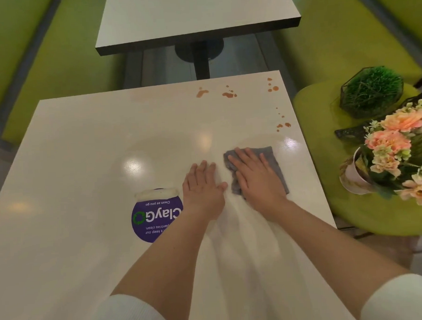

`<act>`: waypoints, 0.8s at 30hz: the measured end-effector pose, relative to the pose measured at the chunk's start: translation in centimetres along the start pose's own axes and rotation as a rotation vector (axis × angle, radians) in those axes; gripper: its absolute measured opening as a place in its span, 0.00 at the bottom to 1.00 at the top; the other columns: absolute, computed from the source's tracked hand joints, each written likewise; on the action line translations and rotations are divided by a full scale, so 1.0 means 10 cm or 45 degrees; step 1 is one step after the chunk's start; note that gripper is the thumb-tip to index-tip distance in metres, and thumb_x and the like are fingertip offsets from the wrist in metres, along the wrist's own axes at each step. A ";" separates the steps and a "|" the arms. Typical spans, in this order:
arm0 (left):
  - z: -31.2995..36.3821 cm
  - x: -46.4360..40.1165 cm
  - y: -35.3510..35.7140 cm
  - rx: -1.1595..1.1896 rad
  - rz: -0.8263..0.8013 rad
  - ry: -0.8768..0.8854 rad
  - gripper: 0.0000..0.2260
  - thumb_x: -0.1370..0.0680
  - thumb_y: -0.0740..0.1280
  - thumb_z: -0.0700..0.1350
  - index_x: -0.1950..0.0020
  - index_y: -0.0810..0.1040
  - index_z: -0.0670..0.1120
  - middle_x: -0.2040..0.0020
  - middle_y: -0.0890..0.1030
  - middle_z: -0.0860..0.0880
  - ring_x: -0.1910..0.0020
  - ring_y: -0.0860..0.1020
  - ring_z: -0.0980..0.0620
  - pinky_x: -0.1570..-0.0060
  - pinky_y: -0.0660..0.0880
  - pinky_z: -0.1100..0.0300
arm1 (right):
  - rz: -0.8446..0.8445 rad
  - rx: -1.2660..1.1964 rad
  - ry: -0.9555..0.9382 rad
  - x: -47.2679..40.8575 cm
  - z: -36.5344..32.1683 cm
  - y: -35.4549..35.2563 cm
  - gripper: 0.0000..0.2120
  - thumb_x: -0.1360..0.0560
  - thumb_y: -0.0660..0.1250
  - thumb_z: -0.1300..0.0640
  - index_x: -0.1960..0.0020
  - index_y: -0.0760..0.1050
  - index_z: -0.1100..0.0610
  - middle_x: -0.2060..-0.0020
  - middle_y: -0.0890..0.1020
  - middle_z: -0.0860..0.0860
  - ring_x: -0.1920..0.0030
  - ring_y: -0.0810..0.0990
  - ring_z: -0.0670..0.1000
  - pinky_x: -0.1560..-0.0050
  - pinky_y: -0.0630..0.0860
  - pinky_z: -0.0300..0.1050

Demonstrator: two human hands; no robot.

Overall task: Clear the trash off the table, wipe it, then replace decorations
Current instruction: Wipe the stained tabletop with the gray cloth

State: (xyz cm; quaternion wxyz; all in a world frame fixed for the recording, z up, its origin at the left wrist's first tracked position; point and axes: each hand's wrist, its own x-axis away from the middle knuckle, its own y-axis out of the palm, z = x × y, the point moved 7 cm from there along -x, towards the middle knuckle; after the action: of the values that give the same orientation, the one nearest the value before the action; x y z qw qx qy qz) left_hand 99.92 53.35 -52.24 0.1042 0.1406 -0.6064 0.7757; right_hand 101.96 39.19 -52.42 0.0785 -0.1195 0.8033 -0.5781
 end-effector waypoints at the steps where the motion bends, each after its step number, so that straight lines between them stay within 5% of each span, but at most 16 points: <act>1: 0.00 0.00 0.00 0.004 0.002 0.005 0.27 0.16 0.48 0.56 0.20 0.43 0.50 0.20 0.43 0.51 0.22 0.39 0.49 0.25 0.40 0.52 | -0.021 0.002 -0.062 0.06 0.00 -0.01 0.27 0.20 0.45 0.51 0.22 0.61 0.49 0.22 0.59 0.46 0.22 0.53 0.47 0.23 0.45 0.49; 9: -0.03 0.01 0.00 0.000 -0.026 0.027 0.27 0.16 0.47 0.57 0.20 0.42 0.51 0.20 0.42 0.52 0.22 0.38 0.49 0.26 0.41 0.51 | 0.016 0.054 0.358 -0.31 0.48 -0.17 0.24 0.16 0.44 0.48 0.20 0.50 0.47 0.20 0.50 0.48 0.21 0.45 0.51 0.23 0.40 0.53; 13: -0.03 0.01 -0.02 -0.013 -0.045 0.055 0.27 0.16 0.47 0.57 0.20 0.43 0.51 0.20 0.43 0.51 0.22 0.40 0.48 0.26 0.43 0.51 | -0.106 0.096 0.084 -0.08 0.06 -0.02 0.30 0.20 0.32 0.45 0.20 0.46 0.47 0.20 0.48 0.46 0.21 0.43 0.49 0.22 0.41 0.53; 15: -0.04 0.01 -0.04 -0.021 -0.060 0.076 0.26 0.16 0.47 0.57 0.20 0.44 0.52 0.20 0.44 0.51 0.22 0.41 0.48 0.26 0.45 0.51 | -0.129 0.136 0.004 0.15 0.14 -0.04 0.28 0.19 0.34 0.46 0.20 0.46 0.47 0.20 0.49 0.45 0.21 0.44 0.48 0.22 0.43 0.52; 21: -0.05 0.05 -0.04 -0.017 -0.057 0.086 0.27 0.16 0.46 0.57 0.20 0.43 0.51 0.20 0.43 0.51 0.22 0.39 0.48 0.26 0.45 0.50 | -0.030 0.166 0.337 -0.15 0.54 -0.16 0.33 0.23 0.30 0.44 0.20 0.47 0.48 0.20 0.51 0.47 0.21 0.47 0.50 0.23 0.41 0.52; 24: -0.04 0.02 -0.04 -0.024 -0.043 0.098 0.27 0.16 0.45 0.58 0.20 0.43 0.51 0.20 0.43 0.51 0.22 0.39 0.48 0.26 0.45 0.50 | -0.044 0.128 0.240 -0.29 0.15 -0.06 0.33 0.23 0.31 0.44 0.20 0.49 0.49 0.20 0.51 0.47 0.21 0.47 0.51 0.23 0.42 0.54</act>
State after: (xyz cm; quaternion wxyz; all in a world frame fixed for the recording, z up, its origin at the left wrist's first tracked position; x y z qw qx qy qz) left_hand 99.79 53.87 -51.88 0.1420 0.1198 -0.6068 0.7728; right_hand 105.22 38.48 -52.39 -0.0015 -0.0742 0.7750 -0.6275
